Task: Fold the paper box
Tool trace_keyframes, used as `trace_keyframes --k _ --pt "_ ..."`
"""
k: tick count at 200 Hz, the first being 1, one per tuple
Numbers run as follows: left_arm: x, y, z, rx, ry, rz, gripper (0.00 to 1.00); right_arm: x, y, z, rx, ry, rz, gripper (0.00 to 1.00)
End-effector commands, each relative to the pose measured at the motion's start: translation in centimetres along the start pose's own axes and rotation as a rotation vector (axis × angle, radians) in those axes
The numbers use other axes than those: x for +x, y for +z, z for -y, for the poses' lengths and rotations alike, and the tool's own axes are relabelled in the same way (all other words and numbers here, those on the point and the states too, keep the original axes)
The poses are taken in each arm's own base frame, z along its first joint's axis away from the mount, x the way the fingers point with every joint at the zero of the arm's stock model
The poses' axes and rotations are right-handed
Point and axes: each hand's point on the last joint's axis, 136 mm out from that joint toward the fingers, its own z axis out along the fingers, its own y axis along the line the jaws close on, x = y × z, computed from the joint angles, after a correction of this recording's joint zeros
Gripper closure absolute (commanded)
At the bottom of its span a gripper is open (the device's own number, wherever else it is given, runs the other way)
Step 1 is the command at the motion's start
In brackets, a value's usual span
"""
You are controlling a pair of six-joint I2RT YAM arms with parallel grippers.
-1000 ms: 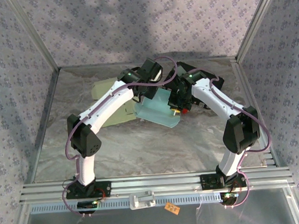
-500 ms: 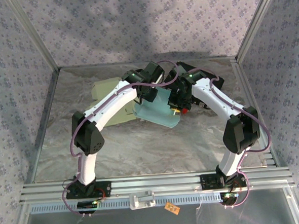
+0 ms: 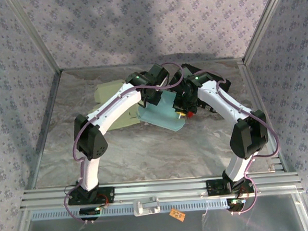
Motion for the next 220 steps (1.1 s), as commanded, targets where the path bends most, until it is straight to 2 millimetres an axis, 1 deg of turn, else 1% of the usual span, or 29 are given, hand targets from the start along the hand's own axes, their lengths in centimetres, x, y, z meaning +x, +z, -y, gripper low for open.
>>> trace_keyframes --k 1,15,53,84,88,97,104,119,126,140,163,181,197,220 --pt "0.3 0.3 -0.8 -0.052 0.003 -0.014 0.94 0.2 -1.6 -0.5 -0.030 0.002 0.022 1.00" --pt "0.4 0.2 -0.9 -0.076 0.007 -0.011 1.00 0.2 -1.6 -0.5 -0.026 0.004 0.026 1.00" --pt "0.2 -0.2 -0.9 -0.126 0.007 0.003 1.00 0.2 -1.5 -0.8 -0.030 0.006 0.025 1.00" --pt "0.0 -0.7 -1.2 -0.151 -0.010 0.016 1.00 0.3 -1.4 -0.7 -0.029 0.007 0.027 1.00" --pt "0.0 -0.8 -1.3 -0.152 -0.009 0.017 0.96 0.3 -1.4 -0.7 -0.028 0.008 0.026 1.00" --pt "-0.1 -1.2 -1.3 -0.156 -0.012 0.020 0.80 0.3 -1.4 -0.6 -0.027 0.008 0.024 1.00" --pt "-0.3 -1.6 -1.3 -0.151 -0.022 0.023 0.70 0.4 -1.3 -0.5 -0.026 0.013 0.018 1.00" --pt "-0.7 -2.8 -1.1 -0.113 -0.061 0.035 0.54 0.3 -1.1 -0.4 -0.029 0.025 0.018 1.00" --pt "-1.0 -3.5 -1.0 -0.090 -0.088 0.047 0.49 0.3 -1.1 -0.3 -0.028 0.030 0.018 1.00" --pt "-1.3 -4.8 -0.4 -0.030 -0.148 0.058 0.45 0.2 -0.9 -0.2 -0.028 0.038 0.017 1.00" --pt "-1.3 -6.1 1.0 0.101 -0.247 0.057 0.43 0.1 -0.5 -0.1 -0.027 0.049 0.012 1.00" --pt "-1.5 -7.1 1.4 0.170 -0.310 0.067 0.42 0.1 -0.2 0.1 -0.027 0.063 0.009 1.00" --pt "-1.8 -8.5 0.9 0.194 -0.366 0.093 0.41 0.0 0.2 0.3 -0.036 0.089 0.005 1.00" --pt "-1.8 -10.9 -1.4 0.205 -0.496 0.121 0.42 0.0 0.7 0.7 -0.049 0.152 0.001 1.00"
